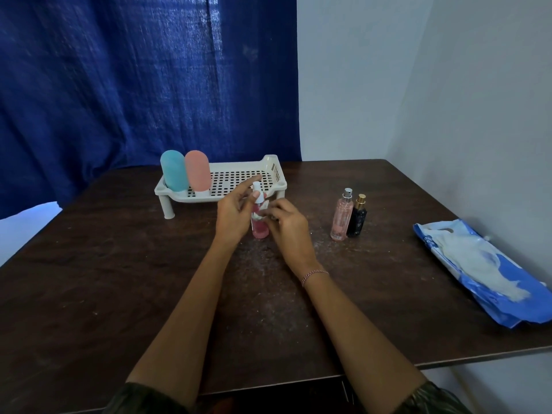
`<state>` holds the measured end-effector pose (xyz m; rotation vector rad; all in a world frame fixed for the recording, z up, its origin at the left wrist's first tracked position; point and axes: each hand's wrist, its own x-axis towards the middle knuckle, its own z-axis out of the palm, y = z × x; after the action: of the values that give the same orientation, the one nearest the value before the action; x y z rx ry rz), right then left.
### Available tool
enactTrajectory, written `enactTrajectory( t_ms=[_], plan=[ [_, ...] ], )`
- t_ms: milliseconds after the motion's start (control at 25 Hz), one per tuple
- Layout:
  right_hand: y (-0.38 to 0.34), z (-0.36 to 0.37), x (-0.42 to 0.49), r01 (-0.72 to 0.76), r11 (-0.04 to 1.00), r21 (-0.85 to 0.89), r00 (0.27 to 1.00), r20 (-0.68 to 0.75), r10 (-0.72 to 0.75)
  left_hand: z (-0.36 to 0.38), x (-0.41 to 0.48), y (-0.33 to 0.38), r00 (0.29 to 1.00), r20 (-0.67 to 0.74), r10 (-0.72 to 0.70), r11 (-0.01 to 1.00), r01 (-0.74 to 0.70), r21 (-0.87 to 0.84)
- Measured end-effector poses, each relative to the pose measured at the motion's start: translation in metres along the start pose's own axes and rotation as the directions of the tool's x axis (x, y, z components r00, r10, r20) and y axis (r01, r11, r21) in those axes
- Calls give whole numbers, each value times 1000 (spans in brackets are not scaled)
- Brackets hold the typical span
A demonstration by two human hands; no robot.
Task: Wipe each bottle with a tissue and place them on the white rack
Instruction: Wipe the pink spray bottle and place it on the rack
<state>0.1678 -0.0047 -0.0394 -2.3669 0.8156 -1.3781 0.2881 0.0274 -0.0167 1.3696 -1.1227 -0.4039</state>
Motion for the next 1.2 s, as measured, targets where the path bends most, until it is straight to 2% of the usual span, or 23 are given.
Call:
enactTrajectory(
  t_ms=[120, 240, 400, 480, 560, 640, 760, 840, 960, 1080, 1200],
  plan=[
    [0, 2, 1, 84, 994, -74, 996, -37, -86, 0, -2, 2, 999, 21, 34, 999, -34, -8],
    [4, 1, 2, 107, 991, -82, 992, -54, -112, -2, -2, -1, 999, 48, -2, 997, 6, -72],
    [8, -2, 6, -48, 984, 169, 996, -62, 59, -4, -2, -4, 991, 114, -68, 970, 93, -226],
    [11, -4, 6, -98, 966, 239, 993, -37, 110, -6, -1, -2, 984, 136, -117, 956, 149, -254],
    [13, -7, 5, -72, 973, 221, 997, -16, 77, -7, 1, -2, 977, 163, -135, 954, 173, -247],
    [12, -9, 4, 29, 993, 115, 1000, -11, -28, -8, 2, -2, 977, 177, -119, 961, 158, -225],
    [4, -5, 4, 163, 986, -39, 986, 46, -161, -8, 3, 3, 984, 133, -121, 986, 134, -95],
    [0, -2, 4, 169, 983, -71, 985, 38, -167, -9, 6, 1, 984, 93, -153, 988, 156, -22],
    [1, -5, 4, 87, 996, -10, 996, -28, -87, -10, 7, -1, 986, 76, -148, 989, 146, 30],
    [5, -9, 6, 7, 997, 82, 999, -36, -4, -9, 6, 0, 990, -15, -140, 988, 141, 65],
    [0, -8, 5, 17, 993, 119, 1000, -1, -17, -10, 6, 1, 984, -71, -166, 986, 167, 9]
  ],
)
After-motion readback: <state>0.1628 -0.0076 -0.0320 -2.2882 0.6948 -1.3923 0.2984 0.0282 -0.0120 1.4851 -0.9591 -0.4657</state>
